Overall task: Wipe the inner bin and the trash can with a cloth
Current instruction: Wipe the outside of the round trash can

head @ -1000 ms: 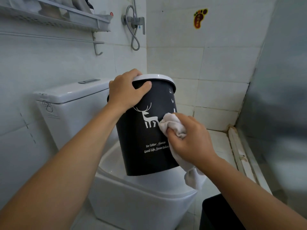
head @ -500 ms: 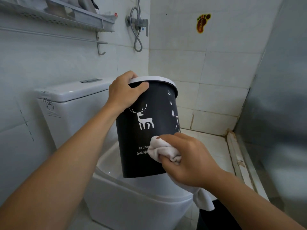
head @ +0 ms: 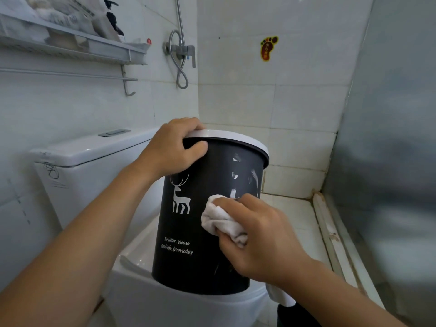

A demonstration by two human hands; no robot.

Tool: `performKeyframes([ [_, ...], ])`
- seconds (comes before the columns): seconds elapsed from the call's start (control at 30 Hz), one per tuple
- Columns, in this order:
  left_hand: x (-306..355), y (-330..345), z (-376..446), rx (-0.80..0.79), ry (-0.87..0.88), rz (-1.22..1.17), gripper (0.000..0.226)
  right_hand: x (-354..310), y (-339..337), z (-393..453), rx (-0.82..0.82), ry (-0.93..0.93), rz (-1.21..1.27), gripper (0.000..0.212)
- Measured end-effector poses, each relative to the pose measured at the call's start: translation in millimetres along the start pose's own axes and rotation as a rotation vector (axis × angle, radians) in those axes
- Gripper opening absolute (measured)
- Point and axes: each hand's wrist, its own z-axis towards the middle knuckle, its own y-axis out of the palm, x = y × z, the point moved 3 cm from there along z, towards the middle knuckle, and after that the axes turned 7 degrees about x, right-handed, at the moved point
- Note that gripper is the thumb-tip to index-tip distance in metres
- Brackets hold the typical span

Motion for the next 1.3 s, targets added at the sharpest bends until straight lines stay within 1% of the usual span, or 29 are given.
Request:
performKeyframes([
  [0.07, 12.4, 6.3, 0.8, -0.022, 0.029, 0.039, 0.022, -5.3, 0.3, -0.1, -0.019, -0.021, -0.001, 0.039],
  [0.1, 15.4, 10.7, 0.7, 0.001, 0.041, 0.074, 0.028, -7.3, 0.5, 0.1, -0.030, -0.032, -0.001, 0.041],
  [0.2, 14.3, 19.9, -1.8, 0.152, 0.071, 0.140, 0.043, -8.9, -1.2, 3.5, -0.046, -0.049, 0.000, 0.042],
  [0.27, 12.0, 21.1, -4.6, 0.230, 0.070, 0.126, 0.044, -7.4, -2.6, 8.4, -0.039, -0.053, -0.001, 0.042],
  [0.33, 13.7, 21.8, -6.9, 0.259, 0.081, 0.112, 0.043, -5.8, -4.9, 16.0, -0.003, -0.037, -0.011, 0.040],
  [0.4, 17.6, 22.1, -9.1, 0.268, 0.097, 0.103, 0.042, -1.3, -9.4, 26.8, 0.074, 0.003, -0.031, 0.037],
  [0.5, 21.0, 21.5, -11.5, 0.272, 0.093, 0.118, 0.042, 14.6, -19.8, 43.9, 0.213, 0.115, -0.090, 0.034],
  [0.57, 21.8, 22.6, -11.8, 0.268, 0.100, 0.152, 0.044, 25.4, -22.6, 49.4, 0.273, 0.172, -0.139, 0.030],
  [0.63, 22.4, 24.7, -11.3, 0.264, 0.102, 0.162, 0.045, 28.2, -21.8, 47.4, 0.266, 0.174, -0.124, 0.033],
  [0.67, 21.9, 25.1, -10.9, 0.264, 0.099, 0.160, 0.046, 26.1, -20.6, 44.1, 0.224, 0.145, -0.084, 0.038],
  [0.7, 20.5, 24.7, -10.7, 0.268, 0.093, 0.160, 0.046, 22.1, -18.9, 40.3, 0.153, 0.101, -0.036, 0.041],
  [0.77, 16.9, 22.6, -11.6, 0.273, 0.082, 0.167, 0.046, 14.2, -16.1, 34.2, -0.006, 0.022, 0.020, 0.040],
  [0.8, 15.5, 21.2, -12.5, 0.276, 0.080, 0.171, 0.045, 13.9, -16.4, 34.5, -0.029, 0.012, 0.012, 0.038],
  [0.83, 14.6, 19.8, -13.3, 0.280, 0.081, 0.175, 0.044, 16.9, -17.2, 37.5, -0.002, 0.025, -0.011, 0.034],
  [0.93, 15.3, 17.7, -16.1, 0.287, 0.087, 0.174, 0.042, 32.9, -22.0, 47.7, 0.193, 0.164, -0.077, 0.020],
  [1.0, 16.4, 18.0, -17.2, 0.291, 0.096, 0.178, 0.041, 37.6, -21.6, 48.7, 0.261, 0.247, -0.113, 0.019],
  [1.07, 16.2, 18.2, -16.9, 0.294, 0.095, 0.191, 0.042, 31.3, -17.4, 45.0, 0.240, 0.221, -0.096, 0.022],
  [1.13, 13.5, 16.4, -17.6, 0.298, 0.083, 0.198, 0.043, 19.0, -12.8, 41.3, 0.141, 0.122, -0.030, 0.024],
  [1.17, 12.0, 15.0, -18.4, 0.300, 0.080, 0.198, 0.042, 16.1, -11.7, 41.1, 0.102, 0.084, -0.024, 0.021],
  [1.2, 10.9, 13.5, -19.4, 0.303, 0.079, 0.200, 0.042, 16.8, -12.0, 42.9, 0.096, 0.074, -0.040, 0.016],
  [1.23, 10.5, 12.4, -20.2, 0.306, 0.081, 0.206, 0.042, 20.9, -13.1, 45.4, 0.125, 0.103, -0.062, 0.013],
  [1.3, 12.6, 12.5, -21.3, 0.312, 0.087, 0.216, 0.042, 32.1, -16.3, 48.3, 0.233, 0.230, -0.088, 0.012],
])
